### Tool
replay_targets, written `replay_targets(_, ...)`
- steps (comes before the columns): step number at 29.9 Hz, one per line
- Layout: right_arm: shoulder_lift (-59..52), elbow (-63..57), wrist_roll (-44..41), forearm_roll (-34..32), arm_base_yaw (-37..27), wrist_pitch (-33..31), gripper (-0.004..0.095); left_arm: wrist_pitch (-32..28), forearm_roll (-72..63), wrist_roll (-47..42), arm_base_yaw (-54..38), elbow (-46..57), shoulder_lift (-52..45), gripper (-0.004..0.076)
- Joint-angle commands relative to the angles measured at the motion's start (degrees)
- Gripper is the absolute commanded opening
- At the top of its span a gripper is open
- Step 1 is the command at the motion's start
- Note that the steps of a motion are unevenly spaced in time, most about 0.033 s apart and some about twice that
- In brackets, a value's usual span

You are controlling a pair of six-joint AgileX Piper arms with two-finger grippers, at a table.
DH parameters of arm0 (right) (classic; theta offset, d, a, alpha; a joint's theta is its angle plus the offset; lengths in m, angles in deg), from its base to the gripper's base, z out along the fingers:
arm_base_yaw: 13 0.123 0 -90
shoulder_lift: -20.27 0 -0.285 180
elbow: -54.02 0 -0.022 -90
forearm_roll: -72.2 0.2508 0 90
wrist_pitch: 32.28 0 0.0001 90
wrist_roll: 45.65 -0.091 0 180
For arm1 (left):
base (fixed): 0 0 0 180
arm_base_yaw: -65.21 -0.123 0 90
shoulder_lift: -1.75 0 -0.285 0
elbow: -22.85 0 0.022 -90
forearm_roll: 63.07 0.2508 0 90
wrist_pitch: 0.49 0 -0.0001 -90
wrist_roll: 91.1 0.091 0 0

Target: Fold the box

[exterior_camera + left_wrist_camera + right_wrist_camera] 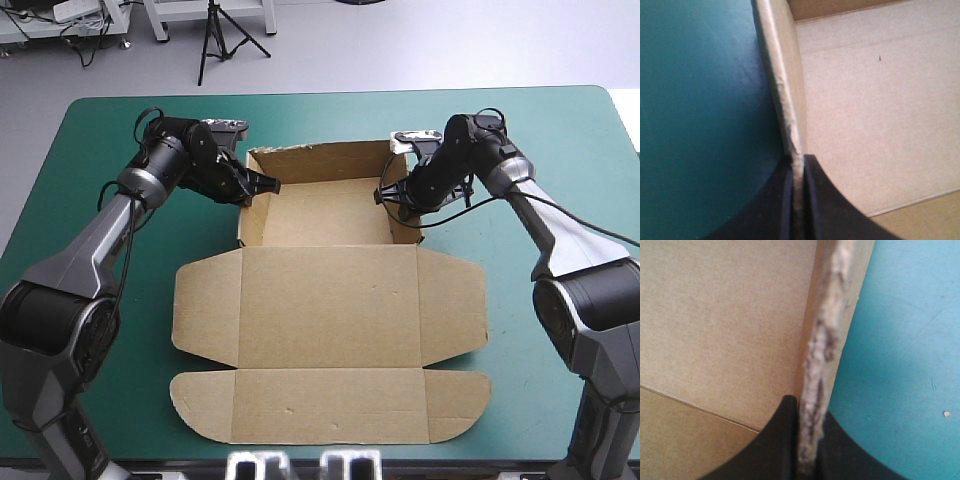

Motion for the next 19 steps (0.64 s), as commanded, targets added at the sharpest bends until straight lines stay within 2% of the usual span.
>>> replay_targets(1, -2.16, 1.43, 4.87, 1.81, 0.17, 0.23, 0.008, 1.41, -0.04, -0.03, -0.11, -5.51, -0.68, 0.0008)
replay_targets(6, -2.16, 1.54, 4.26, 1.58, 0.17, -0.03, 0.0332, 13.59, 0.42, -0.03, -0.6, -13.54, 3.68, 0.0105)
replay_targets(8, -2.28, 1.54, 4.26, 1.38, 0.17, -0.02, 0.0389, 13.3, -0.76, -0.03, -0.6, -14.87, 3.91, 0.016)
replay_targets(15, -3.43, 3.4, 4.26, -0.17, 0.17, -1.77, 0.0398, 13.3, -0.71, 0.06, -0.62, -16.8, 4.01, 0.0398)
replay_targets(19, -3.98, 6.93, 4.26, -2.32, 0.17, -4.73, 0.0398, 13.3, -0.48, -0.73, -0.72, -16.8, 3.65, 0.0426)
